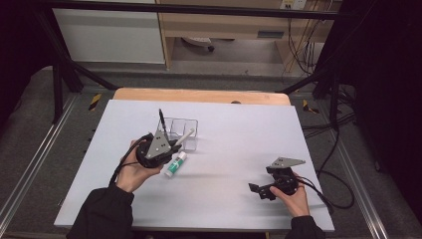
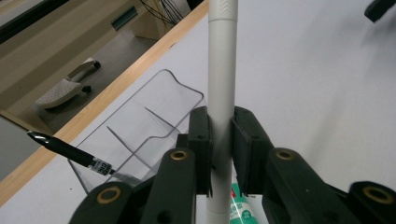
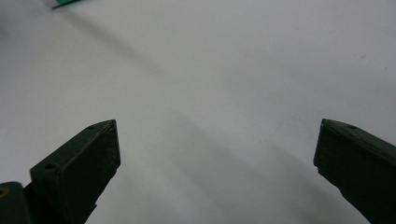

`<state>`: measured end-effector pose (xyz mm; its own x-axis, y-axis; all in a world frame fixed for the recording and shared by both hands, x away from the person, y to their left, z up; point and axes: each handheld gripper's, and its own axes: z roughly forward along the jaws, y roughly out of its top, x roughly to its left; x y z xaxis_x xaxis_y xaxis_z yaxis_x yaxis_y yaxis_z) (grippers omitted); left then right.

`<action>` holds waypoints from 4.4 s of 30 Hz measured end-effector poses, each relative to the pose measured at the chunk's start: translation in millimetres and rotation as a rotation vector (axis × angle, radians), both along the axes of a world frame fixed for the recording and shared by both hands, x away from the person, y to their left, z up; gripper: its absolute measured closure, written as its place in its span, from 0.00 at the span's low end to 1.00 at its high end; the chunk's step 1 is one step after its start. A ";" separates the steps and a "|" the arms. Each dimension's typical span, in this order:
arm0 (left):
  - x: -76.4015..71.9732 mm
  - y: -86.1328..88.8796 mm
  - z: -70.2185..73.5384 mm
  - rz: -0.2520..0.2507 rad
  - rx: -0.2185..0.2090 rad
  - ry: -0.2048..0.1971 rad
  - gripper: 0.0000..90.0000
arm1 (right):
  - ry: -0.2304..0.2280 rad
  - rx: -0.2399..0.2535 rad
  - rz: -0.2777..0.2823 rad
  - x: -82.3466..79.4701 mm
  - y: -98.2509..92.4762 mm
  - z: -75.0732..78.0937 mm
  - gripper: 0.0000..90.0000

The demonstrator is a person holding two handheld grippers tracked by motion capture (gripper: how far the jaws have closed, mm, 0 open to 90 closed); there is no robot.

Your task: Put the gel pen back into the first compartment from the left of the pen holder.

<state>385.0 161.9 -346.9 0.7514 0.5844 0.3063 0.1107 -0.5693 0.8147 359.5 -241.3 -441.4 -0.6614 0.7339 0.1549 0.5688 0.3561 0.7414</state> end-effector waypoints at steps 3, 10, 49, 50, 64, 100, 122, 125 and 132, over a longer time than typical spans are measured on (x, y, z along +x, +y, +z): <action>5.0 1.6 5.0 0.021 -0.038 0.014 0.86 | -0.002 -0.009 0.003 -1.0 -0.1 -1.4 0.02; 17.6 1.1 13.9 0.064 -0.093 0.024 0.86 | 0.002 -0.019 0.008 -1.6 -0.1 -3.0 0.02; 93.2 -15.0 27.4 0.218 -0.241 0.068 0.86 | 0.000 -0.025 0.018 -3.0 -1.6 -4.5 0.02; 94.7 -15.2 26.3 0.220 -0.243 0.068 0.86 | -0.002 -0.023 0.017 -3.2 -1.5 -4.6 0.02; 106.5 -16.6 4.3 0.226 -0.235 0.096 0.86 | 0.000 -0.027 0.020 -3.3 -1.2 -5.5 0.02; 103.9 -8.6 -41.0 0.250 -0.157 0.215 0.85 | 0.005 -0.032 0.029 -3.6 -0.7 -6.1 0.02; 66.7 17.0 -5.7 0.210 -0.102 0.243 0.35 | 0.011 -0.032 0.031 -3.8 -0.5 -6.4 0.02; 61.0 21.2 -6.5 0.210 -0.085 0.253 0.30 | 0.012 -0.031 0.030 -3.8 -0.6 -6.2 0.02; 47.4 28.2 -15.0 0.206 -0.054 0.276 0.22 | 0.009 -0.032 0.030 -3.5 -0.8 -6.1 0.02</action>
